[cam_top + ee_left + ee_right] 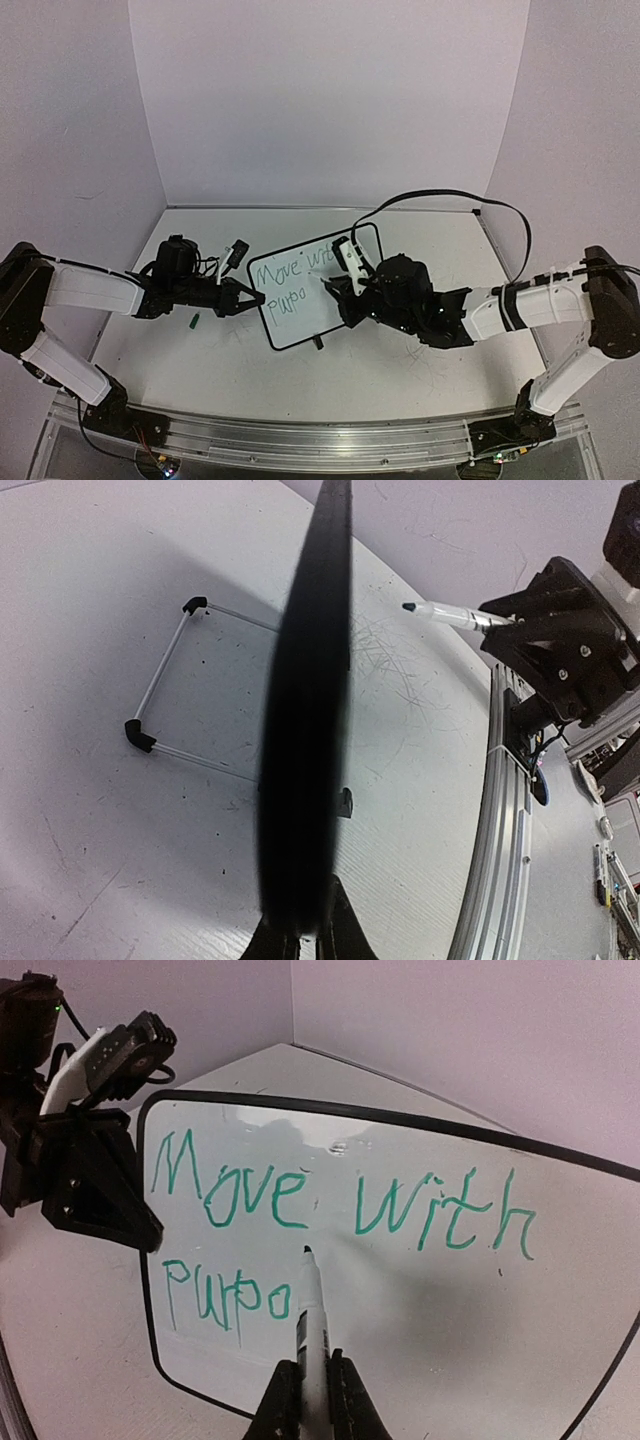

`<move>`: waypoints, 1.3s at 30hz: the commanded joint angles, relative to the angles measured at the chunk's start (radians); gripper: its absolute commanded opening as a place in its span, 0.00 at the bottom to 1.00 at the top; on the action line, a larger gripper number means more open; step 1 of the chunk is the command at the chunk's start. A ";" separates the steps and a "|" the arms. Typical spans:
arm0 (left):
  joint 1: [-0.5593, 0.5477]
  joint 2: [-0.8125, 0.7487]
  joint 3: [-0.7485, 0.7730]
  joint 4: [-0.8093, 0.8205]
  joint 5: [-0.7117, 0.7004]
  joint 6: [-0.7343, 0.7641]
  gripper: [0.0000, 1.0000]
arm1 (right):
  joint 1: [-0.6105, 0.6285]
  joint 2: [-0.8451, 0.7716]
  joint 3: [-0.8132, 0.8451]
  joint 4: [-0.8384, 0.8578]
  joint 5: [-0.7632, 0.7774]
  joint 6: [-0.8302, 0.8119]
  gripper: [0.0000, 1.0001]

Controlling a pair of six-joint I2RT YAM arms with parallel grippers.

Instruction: Write a sentence on the whiteboard

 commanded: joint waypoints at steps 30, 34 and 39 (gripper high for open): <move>-0.002 -0.008 0.025 -0.030 -0.051 0.050 0.00 | 0.004 0.115 0.062 0.003 0.022 -0.019 0.00; -0.002 -0.010 0.024 -0.030 -0.051 0.050 0.00 | 0.010 0.115 0.050 -0.004 0.015 -0.014 0.00; -0.002 -0.012 0.022 -0.030 -0.051 0.050 0.00 | 0.014 0.115 0.036 -0.012 0.012 -0.005 0.00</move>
